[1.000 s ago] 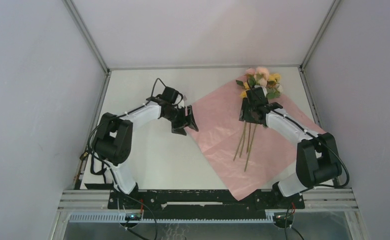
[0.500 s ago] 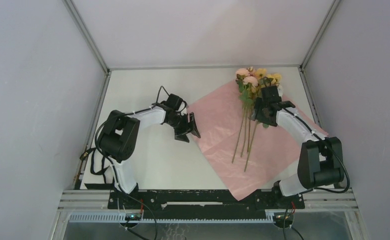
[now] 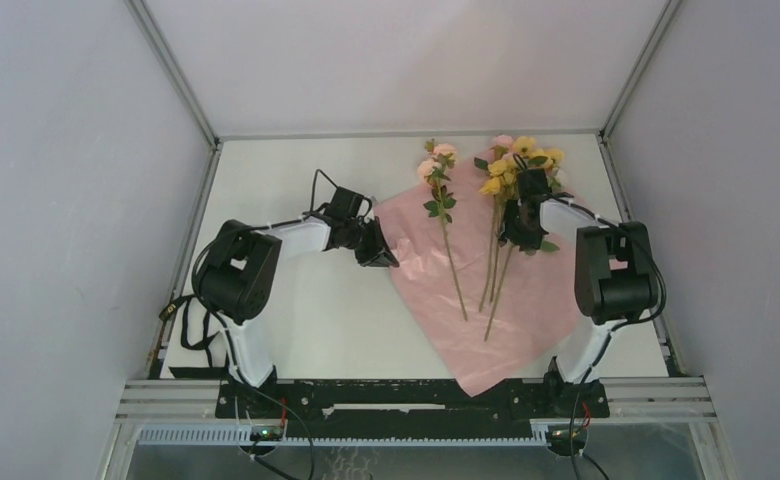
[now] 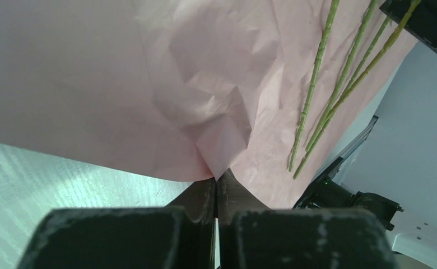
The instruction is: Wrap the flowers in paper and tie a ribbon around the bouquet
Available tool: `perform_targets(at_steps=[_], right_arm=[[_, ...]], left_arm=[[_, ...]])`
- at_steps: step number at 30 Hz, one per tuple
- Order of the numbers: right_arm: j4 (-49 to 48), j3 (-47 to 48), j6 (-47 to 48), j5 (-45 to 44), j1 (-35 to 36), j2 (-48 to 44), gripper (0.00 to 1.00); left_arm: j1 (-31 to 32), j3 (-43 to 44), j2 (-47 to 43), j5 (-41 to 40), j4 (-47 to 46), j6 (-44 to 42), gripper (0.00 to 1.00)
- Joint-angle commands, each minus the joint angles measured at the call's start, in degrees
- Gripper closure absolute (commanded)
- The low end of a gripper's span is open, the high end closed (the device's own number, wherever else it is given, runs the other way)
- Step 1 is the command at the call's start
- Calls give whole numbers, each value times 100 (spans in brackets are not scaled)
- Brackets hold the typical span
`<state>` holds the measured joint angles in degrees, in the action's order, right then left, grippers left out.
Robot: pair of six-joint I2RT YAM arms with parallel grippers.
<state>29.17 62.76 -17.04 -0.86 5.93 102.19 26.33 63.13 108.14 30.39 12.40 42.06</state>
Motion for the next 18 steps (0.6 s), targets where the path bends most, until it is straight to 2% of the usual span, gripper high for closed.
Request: perform_targets(at_steps=[1,5,14,18], right_arm=[[-207,478,336,-93,432,417,44],[182,1087,607,-517,1196,884,49],[742,2624,738,-273,2810,1769,51],[1213,3079,738,-720,3170,1768,51]], left_arm=[[-267,-186,-479,169,-241,-53,100],[-657,-464,-769,108,227,-405,100],[-1372,-1390,-1403,-449,1552,-1513,100],[-1671,-1189,-1487,-589,2158,-1820,100]])
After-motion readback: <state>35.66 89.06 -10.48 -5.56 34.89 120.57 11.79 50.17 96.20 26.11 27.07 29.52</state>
